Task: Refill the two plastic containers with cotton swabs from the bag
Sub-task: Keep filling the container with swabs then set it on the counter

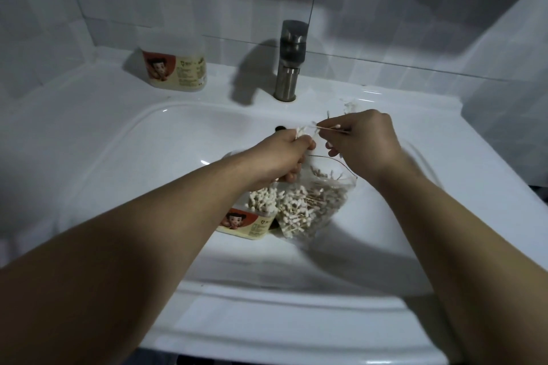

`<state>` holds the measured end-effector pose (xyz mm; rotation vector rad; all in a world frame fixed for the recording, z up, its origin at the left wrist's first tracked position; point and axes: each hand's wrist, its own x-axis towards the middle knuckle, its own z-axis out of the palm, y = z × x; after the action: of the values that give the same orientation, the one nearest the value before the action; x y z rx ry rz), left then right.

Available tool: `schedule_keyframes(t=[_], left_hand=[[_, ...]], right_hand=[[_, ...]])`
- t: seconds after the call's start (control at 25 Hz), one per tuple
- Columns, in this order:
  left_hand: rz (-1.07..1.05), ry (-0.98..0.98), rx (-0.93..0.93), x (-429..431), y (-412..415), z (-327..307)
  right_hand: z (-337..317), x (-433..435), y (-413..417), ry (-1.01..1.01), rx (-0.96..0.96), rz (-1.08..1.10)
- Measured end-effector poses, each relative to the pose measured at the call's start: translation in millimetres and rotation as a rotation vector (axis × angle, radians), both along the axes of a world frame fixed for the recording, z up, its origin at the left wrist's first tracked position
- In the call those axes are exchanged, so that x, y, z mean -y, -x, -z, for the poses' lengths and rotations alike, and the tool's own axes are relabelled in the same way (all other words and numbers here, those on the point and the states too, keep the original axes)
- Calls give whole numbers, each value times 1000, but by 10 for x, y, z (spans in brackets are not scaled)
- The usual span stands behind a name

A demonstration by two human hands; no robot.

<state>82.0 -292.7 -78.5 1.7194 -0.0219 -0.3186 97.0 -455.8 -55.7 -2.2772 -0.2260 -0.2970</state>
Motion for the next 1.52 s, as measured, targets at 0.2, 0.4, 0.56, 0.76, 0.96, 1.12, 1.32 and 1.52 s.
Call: schedule_keyframes(t=[0.2,0.4,0.56,0.76,0.96,1.12,1.32,1.52], left_hand=[[-21,83,-52,8,-1,-8],[-181,74,-50,-86,-86,-16],[-179,227,-59,-40,-31,-63],[-242,464,-151,-5,-32,-62],[-307,559,-141,-27,-70,-76],[-324,598,-132,-57,-90,-83],[-292,624,-166,24,-22,-96],[-369,643,-171,31,-45,-111]], right_hand=[[37,-61,5,4,-11,-64],[-11,-17,-22,-514,-117,-107],[-18,-51,9,-687,-218,-241],[-13,-82,17,-661,-210,-261],[-19,-87,10,-713,-236,-219],[-21,-78,10,-756,-268,-214],[15,-144,44,-689,-256,-249],[16,-171,74,-628,-270,-253]])
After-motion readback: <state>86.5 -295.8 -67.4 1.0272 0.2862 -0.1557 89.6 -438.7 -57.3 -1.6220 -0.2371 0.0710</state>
